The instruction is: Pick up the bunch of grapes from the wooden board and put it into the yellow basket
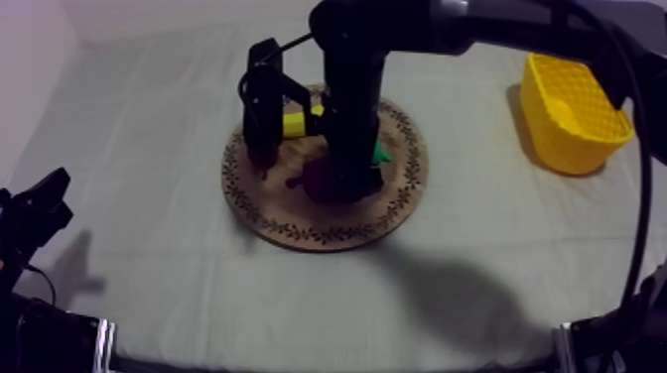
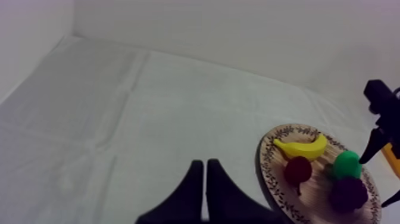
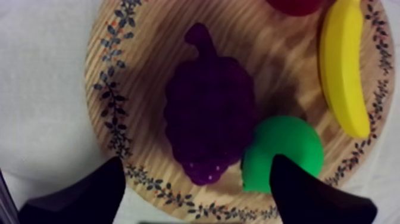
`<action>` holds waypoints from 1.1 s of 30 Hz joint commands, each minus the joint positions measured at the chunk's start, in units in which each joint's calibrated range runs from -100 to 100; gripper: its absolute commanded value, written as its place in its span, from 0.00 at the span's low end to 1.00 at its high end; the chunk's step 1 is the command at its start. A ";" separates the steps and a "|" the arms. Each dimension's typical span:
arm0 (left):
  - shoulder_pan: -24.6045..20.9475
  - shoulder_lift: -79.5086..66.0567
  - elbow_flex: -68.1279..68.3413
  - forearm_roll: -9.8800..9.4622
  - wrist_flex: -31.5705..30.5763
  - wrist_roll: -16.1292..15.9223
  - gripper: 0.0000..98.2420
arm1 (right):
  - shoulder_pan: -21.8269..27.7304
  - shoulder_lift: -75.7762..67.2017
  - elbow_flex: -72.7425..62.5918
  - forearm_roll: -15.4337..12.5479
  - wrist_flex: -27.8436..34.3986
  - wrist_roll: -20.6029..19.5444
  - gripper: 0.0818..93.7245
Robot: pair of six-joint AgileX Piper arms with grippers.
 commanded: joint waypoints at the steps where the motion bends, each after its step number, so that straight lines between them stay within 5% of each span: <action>1: 0.00 0.00 -0.03 -0.03 -0.03 -0.01 0.00 | 0.07 1.40 -0.58 -0.15 0.30 0.17 0.98; 19: 0.00 0.00 -0.03 -0.03 -0.03 -0.01 0.00 | 0.74 10.88 -6.63 0.05 0.60 0.99 0.96; 28: 0.00 0.00 -0.03 -0.03 -0.03 -0.01 0.00 | 0.99 11.39 -6.00 -0.50 -0.59 1.97 0.57; 33: 0.00 0.00 -0.03 -0.03 -0.03 -0.01 0.00 | 1.47 9.39 -5.80 -0.79 -0.71 2.38 0.47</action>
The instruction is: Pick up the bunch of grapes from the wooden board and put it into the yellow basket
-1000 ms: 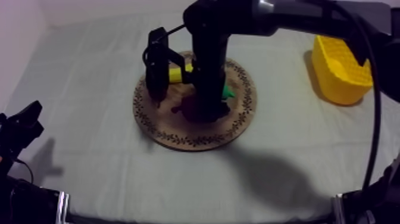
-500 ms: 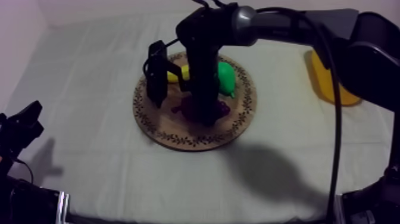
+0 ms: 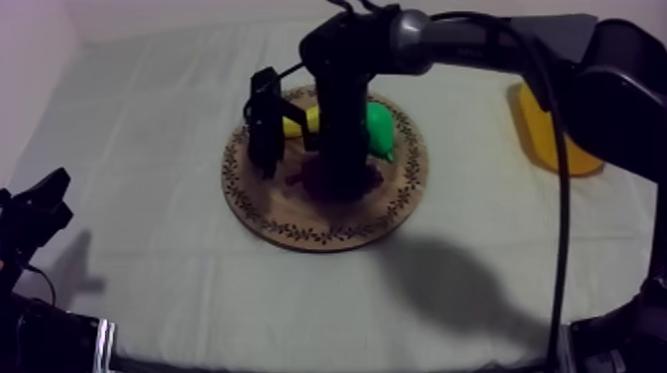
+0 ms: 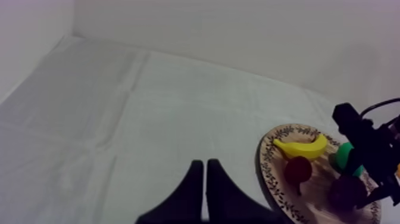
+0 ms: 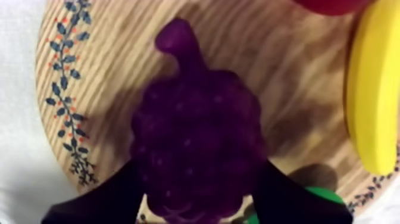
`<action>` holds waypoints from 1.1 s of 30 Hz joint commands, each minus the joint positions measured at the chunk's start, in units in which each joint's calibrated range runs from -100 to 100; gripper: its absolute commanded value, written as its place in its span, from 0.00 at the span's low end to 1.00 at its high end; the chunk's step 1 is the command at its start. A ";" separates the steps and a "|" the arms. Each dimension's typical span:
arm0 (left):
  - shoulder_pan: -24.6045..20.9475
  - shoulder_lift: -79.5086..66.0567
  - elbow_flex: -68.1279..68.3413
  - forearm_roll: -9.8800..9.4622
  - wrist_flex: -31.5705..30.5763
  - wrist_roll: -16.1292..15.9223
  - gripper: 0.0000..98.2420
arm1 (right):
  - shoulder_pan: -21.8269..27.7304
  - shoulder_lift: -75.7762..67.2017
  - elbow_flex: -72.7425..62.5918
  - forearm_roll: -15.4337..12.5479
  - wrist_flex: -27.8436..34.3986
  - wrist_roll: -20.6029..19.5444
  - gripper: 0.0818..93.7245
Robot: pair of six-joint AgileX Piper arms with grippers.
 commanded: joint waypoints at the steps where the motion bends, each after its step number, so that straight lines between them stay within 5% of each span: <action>1: 0.00 0.00 -0.03 -0.03 -0.03 -0.01 0.00 | 0.21 -1.05 0.27 -0.26 0.02 0.19 0.46; 19: 0.00 0.00 -0.03 -0.03 -0.03 -0.01 0.00 | 4.26 -23.39 9.42 -0.87 -3.39 0.78 0.43; 33: 0.00 0.00 -0.03 -0.03 -0.03 -0.01 0.00 | 13.16 -41.73 19.14 -1.23 -14.29 -1.61 0.43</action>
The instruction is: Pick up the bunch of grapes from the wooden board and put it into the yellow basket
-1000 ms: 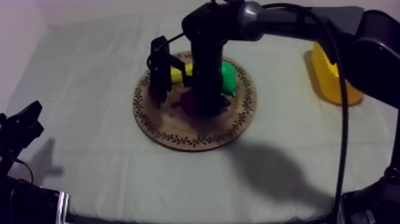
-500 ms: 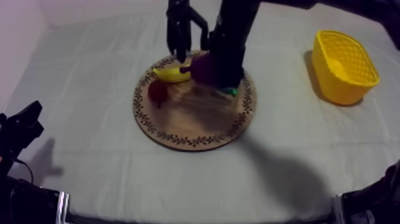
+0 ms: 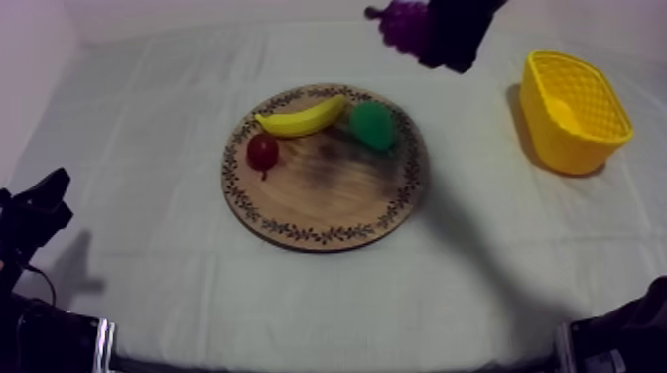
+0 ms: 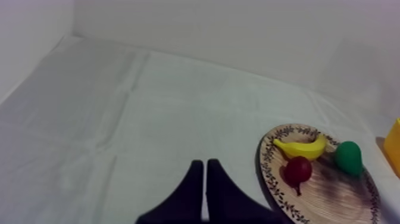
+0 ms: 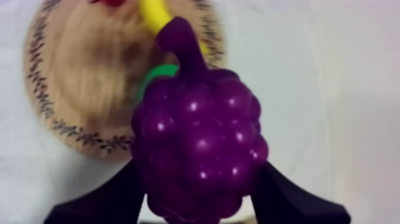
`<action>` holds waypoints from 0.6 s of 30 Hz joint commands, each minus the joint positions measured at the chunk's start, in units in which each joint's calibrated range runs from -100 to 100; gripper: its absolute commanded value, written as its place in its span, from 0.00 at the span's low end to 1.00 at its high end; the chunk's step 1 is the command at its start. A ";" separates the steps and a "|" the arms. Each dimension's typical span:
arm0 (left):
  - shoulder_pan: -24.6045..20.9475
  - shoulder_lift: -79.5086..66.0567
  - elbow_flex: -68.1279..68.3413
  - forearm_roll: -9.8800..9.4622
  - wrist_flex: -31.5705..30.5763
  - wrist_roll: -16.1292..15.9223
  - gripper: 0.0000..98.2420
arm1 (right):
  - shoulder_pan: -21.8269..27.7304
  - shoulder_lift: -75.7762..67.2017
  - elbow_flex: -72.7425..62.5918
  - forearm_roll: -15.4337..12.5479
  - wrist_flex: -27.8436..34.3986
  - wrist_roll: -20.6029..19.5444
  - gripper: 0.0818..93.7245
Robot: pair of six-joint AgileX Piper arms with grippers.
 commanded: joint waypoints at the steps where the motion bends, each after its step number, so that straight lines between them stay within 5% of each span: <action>1: 0.00 0.00 -0.03 -0.03 -0.03 -0.01 0.00 | 2.38 -3.32 1.82 -0.19 -2.47 -0.42 0.43; 18: 0.00 0.00 -0.03 -0.03 -0.03 -0.01 0.00 | 17.41 -15.68 14.93 -0.34 -22.91 -8.73 0.43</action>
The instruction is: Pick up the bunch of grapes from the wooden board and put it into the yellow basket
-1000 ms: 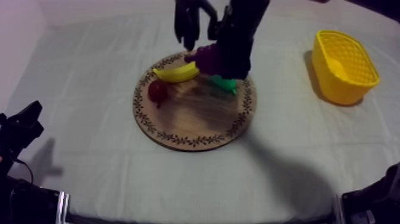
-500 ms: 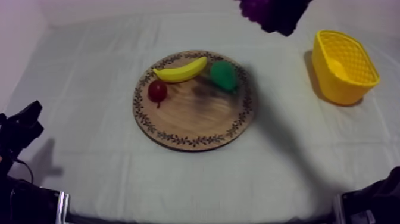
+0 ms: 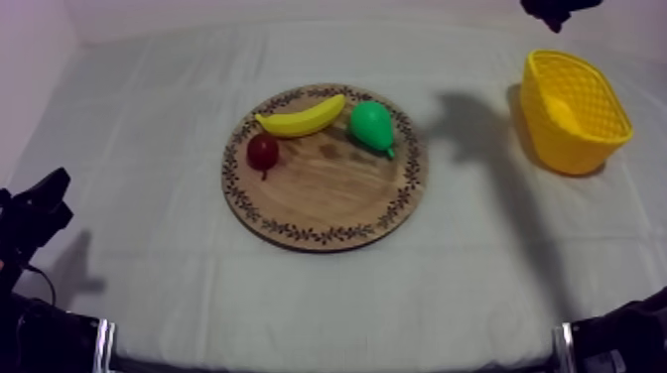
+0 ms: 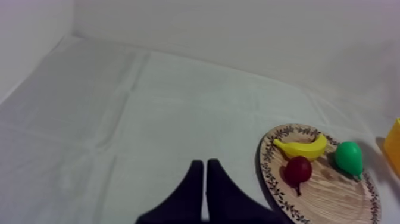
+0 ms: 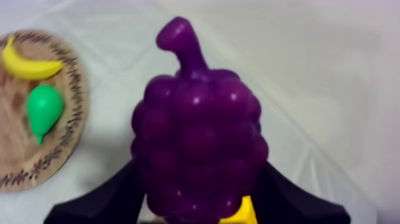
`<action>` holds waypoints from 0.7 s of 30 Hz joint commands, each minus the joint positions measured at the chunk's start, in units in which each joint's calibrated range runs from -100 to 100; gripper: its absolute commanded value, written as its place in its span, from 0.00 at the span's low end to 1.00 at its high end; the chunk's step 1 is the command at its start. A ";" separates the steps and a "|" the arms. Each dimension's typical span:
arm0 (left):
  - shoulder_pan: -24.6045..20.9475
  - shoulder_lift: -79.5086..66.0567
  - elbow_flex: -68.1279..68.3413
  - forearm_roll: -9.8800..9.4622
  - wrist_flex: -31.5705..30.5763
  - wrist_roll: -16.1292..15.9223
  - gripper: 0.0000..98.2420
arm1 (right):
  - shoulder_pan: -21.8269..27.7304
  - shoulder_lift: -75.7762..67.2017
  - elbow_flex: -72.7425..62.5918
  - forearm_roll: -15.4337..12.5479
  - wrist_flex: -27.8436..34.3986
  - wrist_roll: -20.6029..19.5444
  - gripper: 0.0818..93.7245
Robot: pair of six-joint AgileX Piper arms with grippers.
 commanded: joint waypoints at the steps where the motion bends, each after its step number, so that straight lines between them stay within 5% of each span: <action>1: 0.00 0.00 -0.03 -0.03 -0.03 -0.01 0.00 | 2.58 -0.40 1.09 0.00 -2.06 -1.52 0.43; 12: 0.00 0.00 -0.03 -0.03 -0.03 -0.01 0.00 | 10.28 0.74 4.79 1.57 -8.13 -7.95 0.43; 21: 0.00 0.00 -0.03 -0.03 -0.03 -0.01 0.00 | 14.05 7.98 3.99 2.86 -3.30 -9.94 0.42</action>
